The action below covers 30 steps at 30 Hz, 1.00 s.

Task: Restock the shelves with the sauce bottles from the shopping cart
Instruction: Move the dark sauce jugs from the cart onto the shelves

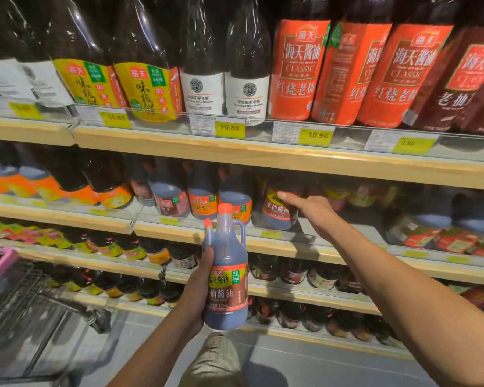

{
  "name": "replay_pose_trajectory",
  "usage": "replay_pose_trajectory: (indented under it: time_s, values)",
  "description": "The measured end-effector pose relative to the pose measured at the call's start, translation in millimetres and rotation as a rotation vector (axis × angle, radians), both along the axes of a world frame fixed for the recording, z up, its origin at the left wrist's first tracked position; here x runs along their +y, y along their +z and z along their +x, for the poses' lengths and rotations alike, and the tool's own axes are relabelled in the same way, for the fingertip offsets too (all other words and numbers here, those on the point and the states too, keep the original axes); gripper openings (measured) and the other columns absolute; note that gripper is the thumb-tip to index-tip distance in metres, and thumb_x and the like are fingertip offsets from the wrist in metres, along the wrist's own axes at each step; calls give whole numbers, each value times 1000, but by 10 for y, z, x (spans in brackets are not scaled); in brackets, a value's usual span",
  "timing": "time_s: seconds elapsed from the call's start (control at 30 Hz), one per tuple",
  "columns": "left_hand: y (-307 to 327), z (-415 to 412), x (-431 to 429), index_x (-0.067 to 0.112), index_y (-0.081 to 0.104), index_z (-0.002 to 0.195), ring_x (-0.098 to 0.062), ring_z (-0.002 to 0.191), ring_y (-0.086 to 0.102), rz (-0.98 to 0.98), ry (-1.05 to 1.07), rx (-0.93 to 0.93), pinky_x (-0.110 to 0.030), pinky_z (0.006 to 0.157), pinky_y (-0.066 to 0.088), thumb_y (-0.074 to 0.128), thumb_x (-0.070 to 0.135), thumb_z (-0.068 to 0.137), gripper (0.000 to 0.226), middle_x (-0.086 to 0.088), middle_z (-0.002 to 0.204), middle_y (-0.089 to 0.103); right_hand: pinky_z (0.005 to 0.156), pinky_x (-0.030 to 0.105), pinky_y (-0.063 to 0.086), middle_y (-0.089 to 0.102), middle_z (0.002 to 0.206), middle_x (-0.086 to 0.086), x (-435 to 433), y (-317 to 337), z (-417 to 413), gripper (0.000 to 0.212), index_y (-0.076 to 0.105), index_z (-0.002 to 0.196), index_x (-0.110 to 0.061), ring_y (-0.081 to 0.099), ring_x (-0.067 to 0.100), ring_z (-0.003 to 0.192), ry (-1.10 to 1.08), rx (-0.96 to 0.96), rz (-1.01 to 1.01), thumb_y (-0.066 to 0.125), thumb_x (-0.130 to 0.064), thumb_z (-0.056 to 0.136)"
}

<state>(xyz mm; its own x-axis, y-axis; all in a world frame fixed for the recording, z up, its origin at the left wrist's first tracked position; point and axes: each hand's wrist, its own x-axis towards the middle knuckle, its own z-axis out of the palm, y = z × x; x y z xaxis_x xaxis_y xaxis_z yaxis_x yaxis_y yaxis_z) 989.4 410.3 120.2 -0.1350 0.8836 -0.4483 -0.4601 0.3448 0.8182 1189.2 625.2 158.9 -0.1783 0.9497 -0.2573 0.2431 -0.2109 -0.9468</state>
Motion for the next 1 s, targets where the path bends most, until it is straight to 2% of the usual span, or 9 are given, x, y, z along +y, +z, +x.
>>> replay_pose_trajectory:
  time_s: [0.07, 0.3, 0.47, 0.53, 0.63, 0.77, 0.83, 0.93, 1.0]
  values:
    - [-61, -44, 8, 10, 65, 126, -39, 91, 72, -1, 21, -9, -61, 96, 53, 53, 71, 77, 79, -27, 111, 72, 82, 28, 54, 72, 104, 4, 46, -45, -68, 54, 67, 101, -9, 68, 14, 95, 15, -32, -8, 87, -48, 68]
    - [-94, -124, 25, 14, 66, 120, -35, 88, 74, -17, 42, -7, -52, 91, 56, 46, 64, 84, 64, -23, 109, 74, 86, 35, 54, 70, 106, 6, 140, -268, -161, 78, 69, 109, -4, 66, 18, 97, 91, -231, -27, 87, -61, 60]
    - [-43, -161, 57, 16, 65, 123, -34, 92, 74, -27, 39, 15, -48, 91, 57, 47, 64, 84, 64, -21, 110, 74, 91, 39, 58, 76, 100, 2, 165, -332, -123, 68, 74, 105, -9, 72, 17, 93, 159, -242, -36, 89, -56, 58]
    - [1, -160, 77, 16, 64, 125, -36, 95, 73, -26, 34, 13, -52, 95, 55, 48, 65, 82, 67, -20, 111, 74, 84, 34, 59, 75, 98, 2, 141, -309, -123, 61, 73, 103, -8, 71, 15, 89, 159, -246, -41, 89, -51, 63]
    - [81, -125, 113, 15, 62, 129, -41, 102, 70, -17, 8, -8, -62, 102, 49, 52, 69, 80, 74, -23, 115, 72, 57, 17, 46, 70, 83, -3, 74, -207, -132, 40, 70, 91, -10, 63, 6, 73, 149, -242, -28, 88, -40, 72]
    - [209, -12, 182, 16, 60, 131, -36, 100, 71, 24, -37, 14, -52, 97, 55, 47, 68, 84, 72, -22, 116, 72, 41, 10, 33, 49, 44, -16, -65, -60, -11, 37, 55, 64, -20, 45, 2, 49, 36, -210, 63, 86, -36, 76]
    - [246, 53, 228, 16, 61, 131, -35, 100, 71, 31, -74, 21, -50, 94, 56, 48, 71, 82, 75, -21, 115, 72, 53, 13, 41, 57, 57, -17, -212, -7, 100, 34, 57, 74, -19, 50, 0, 59, -38, -194, 156, 86, -37, 76]
    - [313, 192, 258, 17, 60, 132, -35, 104, 71, 37, -129, 14, -50, 94, 57, 54, 69, 83, 72, -20, 117, 72, 85, 28, 53, 66, 108, -4, -500, 18, 277, 45, 63, 112, -15, 64, 12, 97, -48, -132, 219, 83, -37, 79]
    - [358, 292, 263, 18, 58, 135, -36, 109, 70, 20, -161, -3, -53, 97, 55, 69, 69, 77, 77, -18, 120, 72, 89, 31, 55, 69, 115, 2, -746, 70, 375, 36, 66, 117, -16, 67, 20, 105, 55, -53, 191, 77, -31, 86]
